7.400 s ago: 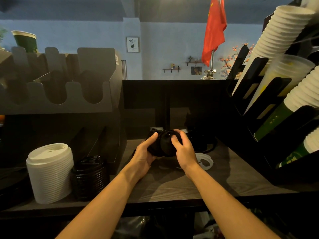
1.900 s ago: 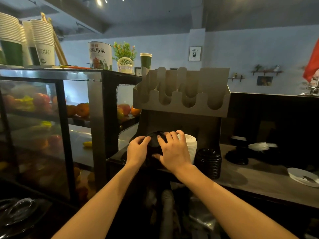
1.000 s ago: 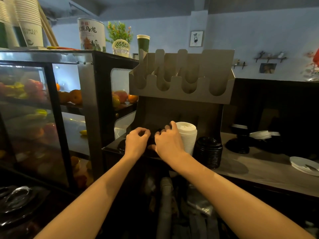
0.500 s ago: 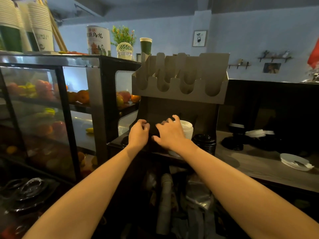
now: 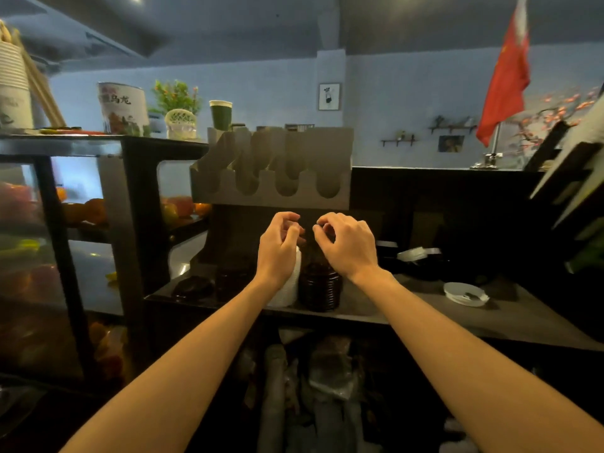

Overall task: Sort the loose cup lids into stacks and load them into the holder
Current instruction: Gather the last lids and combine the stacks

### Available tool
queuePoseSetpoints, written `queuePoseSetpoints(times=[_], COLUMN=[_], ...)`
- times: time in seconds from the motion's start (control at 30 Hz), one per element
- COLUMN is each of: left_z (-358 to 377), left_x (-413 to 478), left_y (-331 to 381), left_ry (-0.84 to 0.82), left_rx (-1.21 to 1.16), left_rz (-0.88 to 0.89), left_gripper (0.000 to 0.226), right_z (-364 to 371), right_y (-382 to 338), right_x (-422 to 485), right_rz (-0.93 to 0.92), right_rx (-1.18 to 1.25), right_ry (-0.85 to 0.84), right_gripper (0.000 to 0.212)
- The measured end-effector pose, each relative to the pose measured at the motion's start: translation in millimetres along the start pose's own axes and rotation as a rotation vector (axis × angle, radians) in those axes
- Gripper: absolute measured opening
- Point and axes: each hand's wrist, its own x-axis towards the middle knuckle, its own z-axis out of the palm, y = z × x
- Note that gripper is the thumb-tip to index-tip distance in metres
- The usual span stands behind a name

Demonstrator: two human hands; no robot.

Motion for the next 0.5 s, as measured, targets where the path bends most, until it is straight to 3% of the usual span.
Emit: queuePoseSetpoints(times=[0.23,0.5], left_z=[108.4,205.5], left_x=[-27.3,-48.6], left_y=[21.3,-20.1], left_ry=[-0.212,-0.424], left_rx=[-0.060,0.027], left_rz=[0.043,-0.047], left_gripper=[0.015,0.020], right_z=[-61.8,-77.8], right_y=[94.3,182.2], right_x=[-32.5,-81.4], right_rz=[0.143,0.345], right_rx=[-0.092,-0.254], right_ry=[-0.008,-0.219], right_gripper=[0.023,0.030])
